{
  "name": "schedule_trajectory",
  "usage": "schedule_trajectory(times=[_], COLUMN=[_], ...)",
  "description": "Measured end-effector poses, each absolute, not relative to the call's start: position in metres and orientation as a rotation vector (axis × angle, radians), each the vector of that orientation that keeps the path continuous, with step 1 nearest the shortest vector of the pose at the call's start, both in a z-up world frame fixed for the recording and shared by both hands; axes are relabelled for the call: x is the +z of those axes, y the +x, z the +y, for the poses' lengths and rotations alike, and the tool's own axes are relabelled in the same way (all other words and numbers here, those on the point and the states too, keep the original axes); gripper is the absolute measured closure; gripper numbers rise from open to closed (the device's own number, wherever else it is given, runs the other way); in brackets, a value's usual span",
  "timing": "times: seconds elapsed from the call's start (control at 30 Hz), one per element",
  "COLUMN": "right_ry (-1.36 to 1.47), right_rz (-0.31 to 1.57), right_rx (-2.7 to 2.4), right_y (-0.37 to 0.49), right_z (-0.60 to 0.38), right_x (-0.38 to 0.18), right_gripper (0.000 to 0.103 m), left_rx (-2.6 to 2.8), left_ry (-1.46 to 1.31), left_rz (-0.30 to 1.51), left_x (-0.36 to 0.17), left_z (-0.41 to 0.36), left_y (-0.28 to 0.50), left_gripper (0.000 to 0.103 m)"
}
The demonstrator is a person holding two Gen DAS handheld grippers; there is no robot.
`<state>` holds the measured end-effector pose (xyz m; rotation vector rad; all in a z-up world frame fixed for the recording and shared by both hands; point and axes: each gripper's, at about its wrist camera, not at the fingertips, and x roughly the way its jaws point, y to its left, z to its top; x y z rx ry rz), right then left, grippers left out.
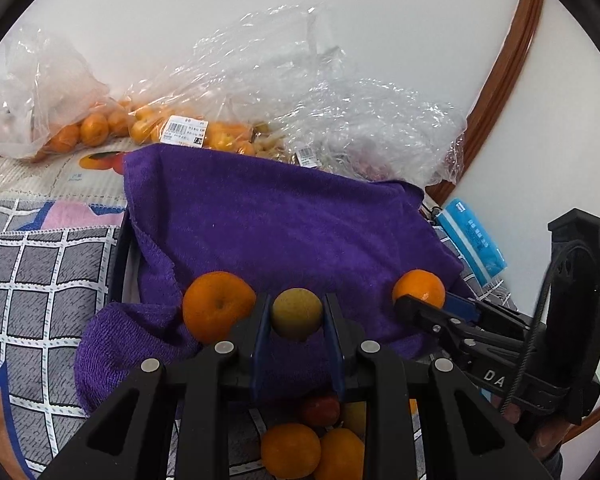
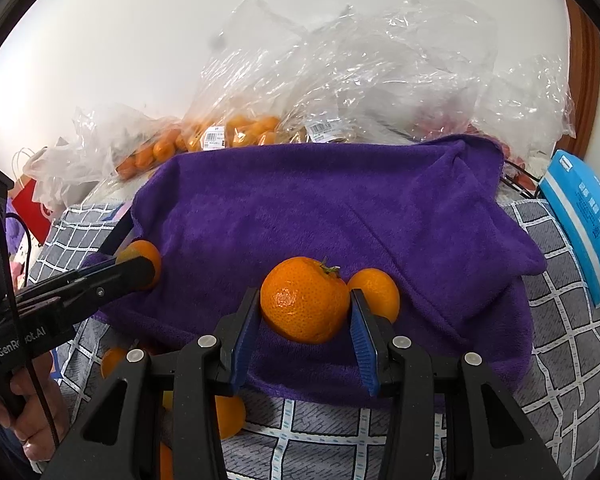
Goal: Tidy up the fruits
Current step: 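Carry the large orange and yellow fruit down onto the purple towel, then open the right tool to drop the orange while the left tool releases the yellow fruit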
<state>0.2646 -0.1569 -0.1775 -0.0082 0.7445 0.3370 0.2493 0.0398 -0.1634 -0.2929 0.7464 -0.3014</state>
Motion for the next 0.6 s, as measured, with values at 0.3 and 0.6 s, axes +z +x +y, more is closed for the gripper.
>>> schedule_trajectory(times=[0.3,0.6], right_ry=[0.043,0.074], right_rz=[0.71,0.68], right_rx=[0.332,0.3], right_y=[0.263,0.262], right_z=[-0.165,-0.172], right_x=[-0.17,-0.165], right_gripper=[0.052,0.045], left_rx=[-0.301,-0.306], left_ry=[-0.307,-0.314], left_rz=[0.758,0.748], left_x=[-0.166,-0.166], left_z=[0.042,0.042], left_y=[0.251,0.25], left_gripper=[0.079,0.072])
